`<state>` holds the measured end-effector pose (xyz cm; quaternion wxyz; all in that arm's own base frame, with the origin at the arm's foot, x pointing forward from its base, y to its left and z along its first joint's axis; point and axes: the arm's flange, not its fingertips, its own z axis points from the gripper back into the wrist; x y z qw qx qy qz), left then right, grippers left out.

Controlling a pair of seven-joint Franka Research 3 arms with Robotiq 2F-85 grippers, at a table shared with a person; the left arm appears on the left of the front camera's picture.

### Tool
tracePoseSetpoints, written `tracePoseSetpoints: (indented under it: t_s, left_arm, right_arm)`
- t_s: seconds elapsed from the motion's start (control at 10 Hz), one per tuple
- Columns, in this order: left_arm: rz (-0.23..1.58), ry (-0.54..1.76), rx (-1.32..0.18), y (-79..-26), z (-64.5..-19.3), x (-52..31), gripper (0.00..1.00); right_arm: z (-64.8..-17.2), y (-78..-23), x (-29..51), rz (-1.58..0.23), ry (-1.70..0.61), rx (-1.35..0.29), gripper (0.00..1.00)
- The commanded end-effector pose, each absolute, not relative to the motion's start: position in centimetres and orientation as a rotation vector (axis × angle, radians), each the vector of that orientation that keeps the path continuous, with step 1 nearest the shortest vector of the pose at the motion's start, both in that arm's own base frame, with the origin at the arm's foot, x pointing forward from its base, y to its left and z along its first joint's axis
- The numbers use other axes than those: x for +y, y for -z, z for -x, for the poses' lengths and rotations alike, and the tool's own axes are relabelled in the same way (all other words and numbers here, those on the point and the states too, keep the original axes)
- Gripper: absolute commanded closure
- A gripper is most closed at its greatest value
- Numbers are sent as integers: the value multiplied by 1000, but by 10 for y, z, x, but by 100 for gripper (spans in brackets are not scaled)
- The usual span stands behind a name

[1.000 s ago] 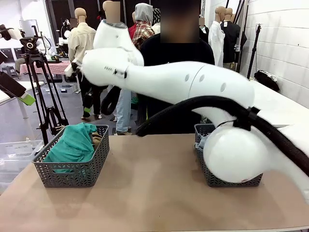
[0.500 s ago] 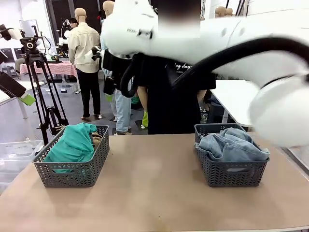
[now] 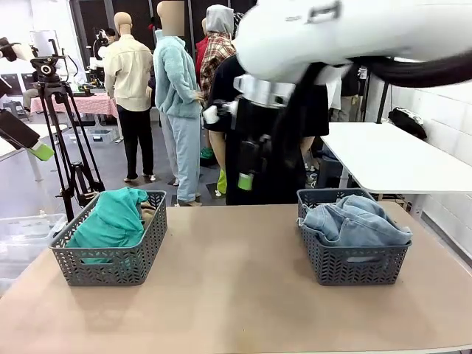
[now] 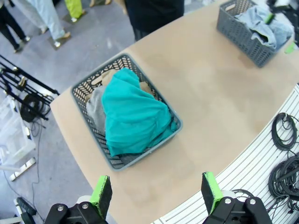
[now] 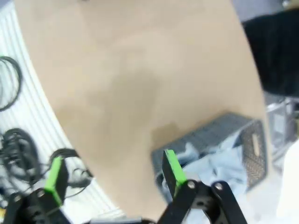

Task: Sort the tops and bottoms.
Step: Sort the clothes according to human instructions.

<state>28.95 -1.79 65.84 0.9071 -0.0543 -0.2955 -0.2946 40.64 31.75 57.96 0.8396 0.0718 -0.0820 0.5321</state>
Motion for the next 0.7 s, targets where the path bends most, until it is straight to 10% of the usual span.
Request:
tracePoseSetpoints:
  t_s: [0.0, 0.6]
  left_arm:
    - [109, 605, -611, -659, -289, -16, 0]
    - [109, 605, -611, -659, -289, -16, 0]
  right_arm:
    - [-323, -517, 245, -212, -1045, -335, 0]
    - [-317, -495, 242, -223, -1015, -361, 0]
